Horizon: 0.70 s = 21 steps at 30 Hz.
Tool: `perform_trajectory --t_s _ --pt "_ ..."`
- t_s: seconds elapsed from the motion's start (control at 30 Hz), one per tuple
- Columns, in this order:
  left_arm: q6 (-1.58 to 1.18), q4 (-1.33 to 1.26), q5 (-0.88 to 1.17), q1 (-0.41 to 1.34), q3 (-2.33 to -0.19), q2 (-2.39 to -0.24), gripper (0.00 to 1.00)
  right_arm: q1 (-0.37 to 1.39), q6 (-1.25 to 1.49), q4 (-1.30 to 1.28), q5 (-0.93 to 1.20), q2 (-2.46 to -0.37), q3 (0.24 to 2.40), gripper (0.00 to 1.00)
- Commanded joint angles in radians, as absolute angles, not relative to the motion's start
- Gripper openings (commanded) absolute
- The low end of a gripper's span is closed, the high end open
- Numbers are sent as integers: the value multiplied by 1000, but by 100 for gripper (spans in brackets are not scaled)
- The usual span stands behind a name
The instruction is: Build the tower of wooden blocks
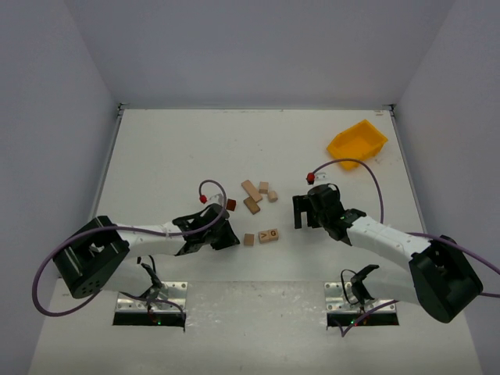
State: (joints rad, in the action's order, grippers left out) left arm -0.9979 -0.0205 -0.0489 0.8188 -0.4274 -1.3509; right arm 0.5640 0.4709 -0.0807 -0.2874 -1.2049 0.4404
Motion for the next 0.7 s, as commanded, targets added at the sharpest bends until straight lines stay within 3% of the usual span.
perform_trajectory --t_s 0.0,0.67 --pt "-977 -95 -12 827 -446 -1403 0 558 477 -66 -316 -1190 471 99" --pt "-947 -122 16 827 -492 -1471 0 558 477 -66 -317 -1192 469 99"
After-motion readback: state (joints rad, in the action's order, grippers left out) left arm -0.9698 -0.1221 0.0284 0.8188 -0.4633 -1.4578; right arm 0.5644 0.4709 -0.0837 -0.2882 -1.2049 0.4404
